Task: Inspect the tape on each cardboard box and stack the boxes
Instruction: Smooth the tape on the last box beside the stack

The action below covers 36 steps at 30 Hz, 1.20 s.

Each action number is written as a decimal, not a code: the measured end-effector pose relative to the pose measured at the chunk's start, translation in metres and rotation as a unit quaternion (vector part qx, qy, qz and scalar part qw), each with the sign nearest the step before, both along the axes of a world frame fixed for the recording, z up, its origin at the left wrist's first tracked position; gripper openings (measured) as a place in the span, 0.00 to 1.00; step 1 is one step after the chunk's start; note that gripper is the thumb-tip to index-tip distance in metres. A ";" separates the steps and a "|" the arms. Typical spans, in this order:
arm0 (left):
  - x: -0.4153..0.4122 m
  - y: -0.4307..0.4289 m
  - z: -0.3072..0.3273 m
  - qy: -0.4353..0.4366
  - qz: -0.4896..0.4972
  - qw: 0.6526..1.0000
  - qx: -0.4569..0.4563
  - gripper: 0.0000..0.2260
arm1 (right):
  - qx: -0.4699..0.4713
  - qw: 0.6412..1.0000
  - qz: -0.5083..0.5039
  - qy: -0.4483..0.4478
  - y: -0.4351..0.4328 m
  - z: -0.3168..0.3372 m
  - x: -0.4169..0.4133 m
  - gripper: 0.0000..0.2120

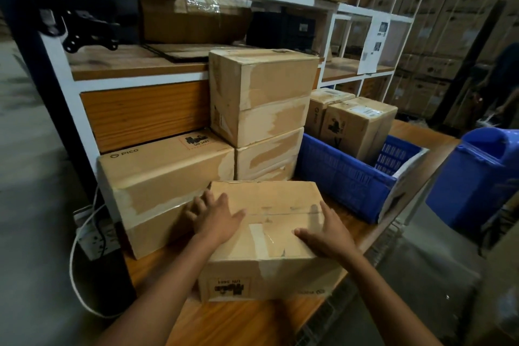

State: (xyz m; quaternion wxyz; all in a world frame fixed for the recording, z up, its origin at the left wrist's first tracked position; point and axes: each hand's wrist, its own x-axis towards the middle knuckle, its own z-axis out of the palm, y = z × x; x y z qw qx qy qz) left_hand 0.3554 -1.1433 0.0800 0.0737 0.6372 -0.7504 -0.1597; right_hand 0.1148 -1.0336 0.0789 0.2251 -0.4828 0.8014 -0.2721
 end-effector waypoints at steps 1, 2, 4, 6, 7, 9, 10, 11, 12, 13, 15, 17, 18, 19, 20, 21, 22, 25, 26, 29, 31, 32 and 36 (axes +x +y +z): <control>0.005 -0.003 0.003 0.049 0.033 0.998 0.019 0.35 | -0.022 0.999 -0.003 -0.030 0.000 0.001 -0.001 0.52; 0.008 -0.007 0.005 0.101 0.051 0.993 0.045 0.34 | -0.040 0.998 -0.002 -0.056 0.000 0.003 -0.002 0.50; 0.011 -0.011 0.012 0.188 0.058 0.978 0.071 0.33 | -0.067 0.994 -0.005 -0.088 0.002 0.007 -0.005 0.46; 0.012 -0.011 0.020 0.245 0.069 0.965 0.057 0.35 | -0.083 0.993 -0.036 -0.075 0.003 0.009 -0.008 0.45; 0.012 -0.008 0.026 0.265 0.076 0.960 0.044 0.34 | -0.087 0.992 -0.057 -0.066 0.003 0.012 -0.010 0.44; 0.013 -0.003 0.040 0.301 0.085 0.950 0.013 0.32 | -0.088 0.991 -0.087 -0.049 0.003 0.024 -0.011 0.42; 0.014 -0.001 0.049 0.322 0.086 0.943 -0.002 0.30 | -0.090 0.991 -0.091 -0.035 0.003 0.032 -0.011 0.39; 0.013 0.004 0.058 0.344 0.087 0.935 -0.017 0.29 | -0.094 0.991 -0.092 -0.022 0.003 0.039 -0.012 0.35; 0.012 0.007 0.065 0.360 0.090 0.928 -0.031 0.28 | -0.101 0.990 -0.093 -0.015 0.003 0.045 -0.013 0.32; 0.010 0.012 0.072 0.366 0.097 0.925 -0.040 0.27 | -0.112 0.989 -0.098 -0.015 0.004 0.052 -0.013 0.29; 0.009 0.017 0.074 0.383 0.125 0.914 -0.049 0.25 | -0.135 0.983 -0.124 -0.030 0.004 0.058 -0.015 0.24; 0.009 0.020 0.067 0.439 0.144 0.885 -0.061 0.20 | -0.167 0.971 -0.161 -0.065 0.004 0.057 -0.015 0.20; 0.008 0.019 0.060 0.468 0.156 0.867 -0.070 0.17 | -0.186 0.962 -0.179 -0.087 0.005 0.053 -0.014 0.17; 0.008 0.021 0.055 0.491 0.166 0.851 -0.084 0.16 | -0.201 0.954 -0.196 -0.108 0.006 0.049 -0.014 0.14; 0.007 0.023 0.052 0.508 0.179 0.837 -0.093 0.17 | -0.210 0.946 -0.211 -0.129 0.007 0.045 -0.014 0.12; 0.006 0.025 0.051 0.520 0.194 0.826 -0.101 0.18 | -0.214 0.940 -0.219 -0.148 0.009 0.040 -0.013 0.10; 0.005 0.027 0.050 0.537 0.209 0.811 -0.103 0.18 | -0.216 0.936 -0.223 -0.163 0.010 0.034 -0.012 0.08; 0.004 0.031 0.048 0.599 0.250 0.756 -0.082 0.16 | -0.213 0.929 -0.240 -0.184 0.016 0.019 -0.007 0.05; 0.004 0.031 0.046 0.607 0.258 0.748 -0.073 0.16 | -0.207 0.929 -0.244 -0.185 0.017 0.014 -0.005 0.05; 0.008 0.032 0.039 0.609 0.259 0.746 -0.073 0.14 | -0.204 0.929 -0.237 -0.196 0.018 0.005 -0.002 0.07; 0.011 0.033 0.039 0.592 0.246 0.761 -0.098 0.10 | -0.234 0.924 -0.229 -0.196 0.016 0.010 -0.001 0.11; 0.012 0.032 0.039 0.569 0.230 0.779 -0.129 0.11 | -0.257 0.923 -0.223 -0.182 0.015 0.014 0.000 0.13; 0.009 0.034 0.043 0.357 0.092 0.876 -0.312 0.10 | -0.339 0.920 -0.180 -0.080 0.015 0.040 0.013 0.19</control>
